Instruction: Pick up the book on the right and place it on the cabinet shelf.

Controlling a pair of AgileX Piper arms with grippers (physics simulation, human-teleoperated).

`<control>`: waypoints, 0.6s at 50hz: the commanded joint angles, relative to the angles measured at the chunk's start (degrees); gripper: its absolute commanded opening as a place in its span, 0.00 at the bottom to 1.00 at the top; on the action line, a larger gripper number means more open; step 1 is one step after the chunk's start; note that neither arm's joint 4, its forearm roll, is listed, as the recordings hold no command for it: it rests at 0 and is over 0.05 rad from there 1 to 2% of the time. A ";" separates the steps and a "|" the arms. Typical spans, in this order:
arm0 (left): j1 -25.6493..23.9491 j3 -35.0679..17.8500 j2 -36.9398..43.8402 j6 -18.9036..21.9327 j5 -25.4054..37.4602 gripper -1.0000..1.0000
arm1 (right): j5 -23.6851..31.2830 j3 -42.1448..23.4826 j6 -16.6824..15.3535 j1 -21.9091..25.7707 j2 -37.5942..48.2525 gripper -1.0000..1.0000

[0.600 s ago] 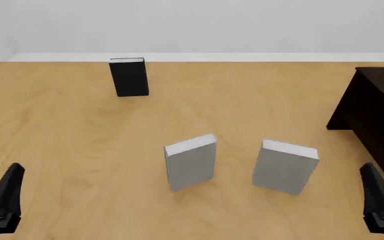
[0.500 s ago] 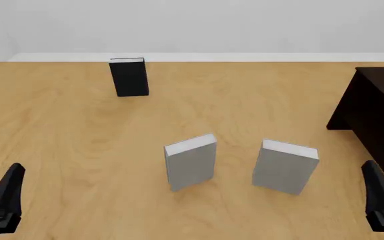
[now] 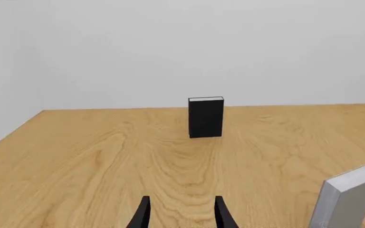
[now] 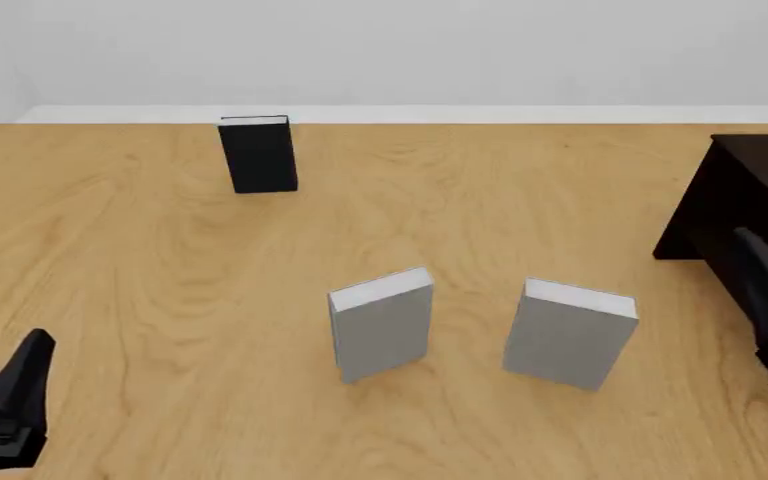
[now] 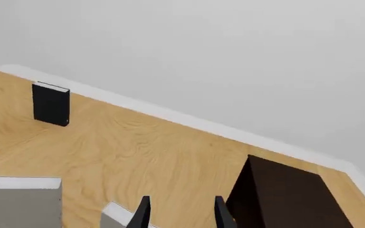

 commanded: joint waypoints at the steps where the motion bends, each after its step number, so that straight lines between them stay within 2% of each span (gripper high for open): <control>1: -0.55 0.04 0.00 0.90 0.32 1.00 | 6.84 -13.38 -8.19 4.01 10.90 1.00; 6: -0.55 0.04 -0.27 0.91 0.42 1.00 | 12.30 -21.77 -12.07 5.81 16.24 1.00; 10: -0.71 0.04 -0.29 1.01 0.62 1.00 | 16.29 -27.70 -13.52 7.08 20.31 1.00; 13: -0.91 0.04 -0.15 0.88 0.42 1.00 | 18.53 -31.05 -12.98 6.95 22.87 1.00; 15: -0.93 0.04 -0.18 0.86 0.43 1.00 | 20.29 -32.91 -13.12 8.52 24.54 1.00; 16: -1.06 0.04 -0.22 0.89 0.50 1.00 | 21.22 -34.50 -12.22 7.98 25.57 1.00; 21: -1.21 0.04 -0.39 0.84 0.77 1.00 | 26.00 -39.73 -12.96 9.30 29.49 1.00; 23: -1.16 0.04 -0.43 0.69 0.72 1.00 | 28.54 -41.50 -14.62 10.01 31.39 1.00; 27: -1.17 0.04 -0.36 0.61 0.78 1.00 | 31.96 -46.52 -14.98 9.50 33.89 1.00; 29: -1.28 0.04 -0.32 0.58 0.76 1.00 | 34.41 -48.80 -16.60 9.19 35.85 1.00; 30: -1.37 0.04 -0.31 0.64 0.74 1.00 | 35.60 -50.65 -16.11 8.75 36.56 1.00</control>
